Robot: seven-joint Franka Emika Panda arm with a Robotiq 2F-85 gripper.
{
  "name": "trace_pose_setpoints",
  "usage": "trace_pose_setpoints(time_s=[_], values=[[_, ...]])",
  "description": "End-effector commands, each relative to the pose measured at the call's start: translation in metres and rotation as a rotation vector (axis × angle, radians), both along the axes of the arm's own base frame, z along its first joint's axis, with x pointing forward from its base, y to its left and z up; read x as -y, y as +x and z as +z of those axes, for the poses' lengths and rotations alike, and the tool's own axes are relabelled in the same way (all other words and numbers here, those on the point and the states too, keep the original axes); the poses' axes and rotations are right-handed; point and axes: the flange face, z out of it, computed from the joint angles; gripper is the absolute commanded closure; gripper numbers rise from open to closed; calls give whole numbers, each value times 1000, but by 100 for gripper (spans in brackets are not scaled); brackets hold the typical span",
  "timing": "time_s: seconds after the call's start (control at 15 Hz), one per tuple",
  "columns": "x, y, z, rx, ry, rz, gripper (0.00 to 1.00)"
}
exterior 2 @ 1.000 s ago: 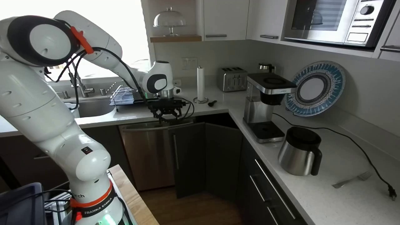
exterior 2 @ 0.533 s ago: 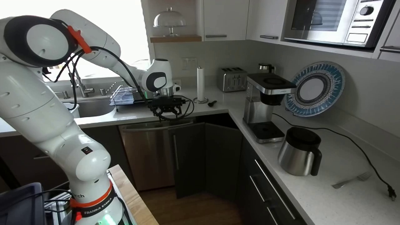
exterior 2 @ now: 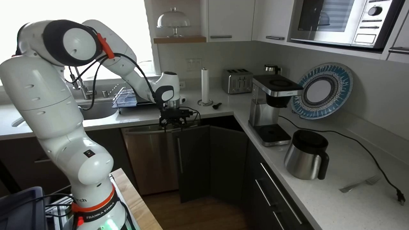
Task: Close the open cabinet door on the bottom left
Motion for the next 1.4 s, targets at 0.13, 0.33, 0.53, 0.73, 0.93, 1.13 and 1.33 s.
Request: trace_pose_setpoints(time_s=[0.13, 0.33, 0.53, 0.73, 0.93, 1.13, 1.33], values=[[-30, 26, -67, 33, 79, 41, 0], [-58, 30, -94, 70, 134, 74, 0], [-72, 37, -109, 174, 150, 104, 0], [-73, 30, -104, 142, 143, 92, 0], [-71, 32, -100, 150, 144, 92, 0], [-71, 32, -99, 152, 145, 92, 0], [-72, 39, -110, 150, 152, 89, 0]])
